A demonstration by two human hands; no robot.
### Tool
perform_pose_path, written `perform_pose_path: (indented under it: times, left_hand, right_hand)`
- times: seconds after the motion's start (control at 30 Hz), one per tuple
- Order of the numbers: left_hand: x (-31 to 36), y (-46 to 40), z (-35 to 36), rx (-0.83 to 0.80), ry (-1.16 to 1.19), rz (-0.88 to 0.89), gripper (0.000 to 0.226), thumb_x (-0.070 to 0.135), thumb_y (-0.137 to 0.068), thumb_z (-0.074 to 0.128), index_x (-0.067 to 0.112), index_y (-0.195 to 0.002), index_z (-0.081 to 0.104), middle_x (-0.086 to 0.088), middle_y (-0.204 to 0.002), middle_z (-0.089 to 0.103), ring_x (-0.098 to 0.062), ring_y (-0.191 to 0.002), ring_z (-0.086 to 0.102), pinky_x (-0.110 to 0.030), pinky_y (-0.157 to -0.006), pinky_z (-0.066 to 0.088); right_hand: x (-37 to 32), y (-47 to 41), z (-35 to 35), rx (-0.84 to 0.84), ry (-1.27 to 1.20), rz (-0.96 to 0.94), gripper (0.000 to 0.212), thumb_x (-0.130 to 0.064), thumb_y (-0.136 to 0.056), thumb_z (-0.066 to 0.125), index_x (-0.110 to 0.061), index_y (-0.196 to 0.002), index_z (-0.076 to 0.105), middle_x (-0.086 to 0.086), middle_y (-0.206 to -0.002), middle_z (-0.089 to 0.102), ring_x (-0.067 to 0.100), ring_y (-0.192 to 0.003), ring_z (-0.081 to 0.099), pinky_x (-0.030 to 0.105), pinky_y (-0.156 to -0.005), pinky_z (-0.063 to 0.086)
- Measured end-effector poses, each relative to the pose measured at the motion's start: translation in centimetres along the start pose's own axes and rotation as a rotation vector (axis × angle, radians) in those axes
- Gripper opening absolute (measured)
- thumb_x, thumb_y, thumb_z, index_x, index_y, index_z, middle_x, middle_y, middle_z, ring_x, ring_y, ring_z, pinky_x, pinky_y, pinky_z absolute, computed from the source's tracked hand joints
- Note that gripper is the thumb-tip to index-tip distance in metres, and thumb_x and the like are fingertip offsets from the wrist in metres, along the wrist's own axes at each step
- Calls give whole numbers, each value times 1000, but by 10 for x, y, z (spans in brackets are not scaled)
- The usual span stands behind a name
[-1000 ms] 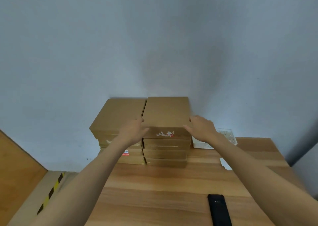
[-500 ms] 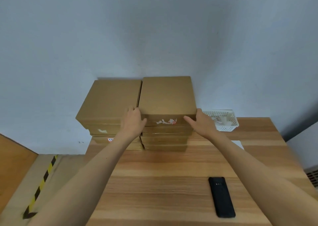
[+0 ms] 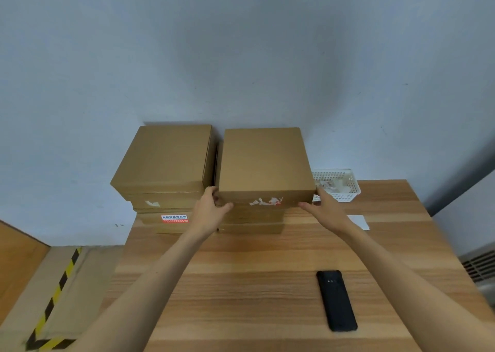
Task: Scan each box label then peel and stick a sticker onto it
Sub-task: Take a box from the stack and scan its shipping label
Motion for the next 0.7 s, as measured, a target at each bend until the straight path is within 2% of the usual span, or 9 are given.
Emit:
perform_pose_path:
  times: [0.1, 0.2, 0.27, 0.37, 0.43, 0.5, 0.57, 0.7]
  left_hand:
    - [13, -1, 4, -24, 76, 40, 32, 24, -95, 69, 22, -124, 56, 7, -109, 65, -18, -108, 63, -28, -86, 50]
    - [41, -1, -18, 76, 114, 144, 32, 19, -95, 67, 19, -127, 61, 10, -100, 66, -8, -91, 62, -14, -70, 44]
    - [63, -1, -34, 120, 140, 218, 32, 25, -96, 66, 22, -128, 64, 8, -98, 68, -10, -90, 63, -21, -72, 48]
    - [94, -5, -56, 163, 202, 272, 28, 39, -97, 63, 29, -122, 68, 9, -99, 70, -12, -95, 65, -34, -85, 54]
    - [108, -10, -67, 170, 244, 258, 41, 52, -95, 61, 30, -130, 66, 16, -110, 69, -5, -104, 63, -33, -95, 52]
    - [118, -17, -75, 149, 299, 249, 62, 66, -90, 59, 31, -141, 58, 16, -126, 66, -5, -118, 60, -34, -105, 48]
    - [122, -20, -77, 98, 330, 259, 81, 80, -80, 59, 38, -148, 48, 15, -140, 60, -6, -127, 56, -39, -112, 44]
    - [126, -16, -79, 33, 210, 301, 96, 89, -67, 65, 54, -150, 32, 17, -145, 55, -9, -126, 55, -46, -109, 46]
  right_hand:
    - [-9, -1, -6, 34, -27, -23, 44, -23, -94, 69, -13, -135, 55, -2, -129, 62, 20, -118, 60, 34, -100, 48]
    - [-32, -1, -27, 120, -43, -104, 40, -22, -96, 67, -12, -133, 56, -5, -124, 62, 17, -117, 57, 30, -97, 45]
    - [-54, -2, -44, 167, -81, -154, 40, -27, -97, 65, -17, -134, 55, -10, -122, 60, 12, -115, 56, 27, -95, 43]
    - [-87, -6, -65, 191, -167, -224, 37, -38, -95, 66, -29, -129, 56, -16, -120, 64, 6, -112, 59, 28, -96, 46]
    - [-103, -9, -75, 188, -231, -249, 43, -44, -91, 69, -30, -130, 55, -17, -119, 65, 4, -111, 61, 27, -95, 48]
    - [-113, -9, -81, 187, -281, -254, 55, -49, -88, 72, -29, -135, 53, -15, -121, 64, 5, -112, 60, 26, -93, 49]
    - [-119, -8, -84, 178, -288, -265, 57, -48, -86, 74, -31, -135, 50, -17, -119, 61, 5, -110, 58, 22, -87, 48]
    - [-122, -7, -89, 188, -282, -294, 51, -36, -85, 78, -28, -130, 56, -13, -115, 64, 4, -99, 61, 17, -74, 49]
Point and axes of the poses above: each hand's wrist, its own y-axis away from the middle knuckle, its own z-axis out of the palm, x = y × z, the point moved 9 cm from there along -y, towards the middle knuckle
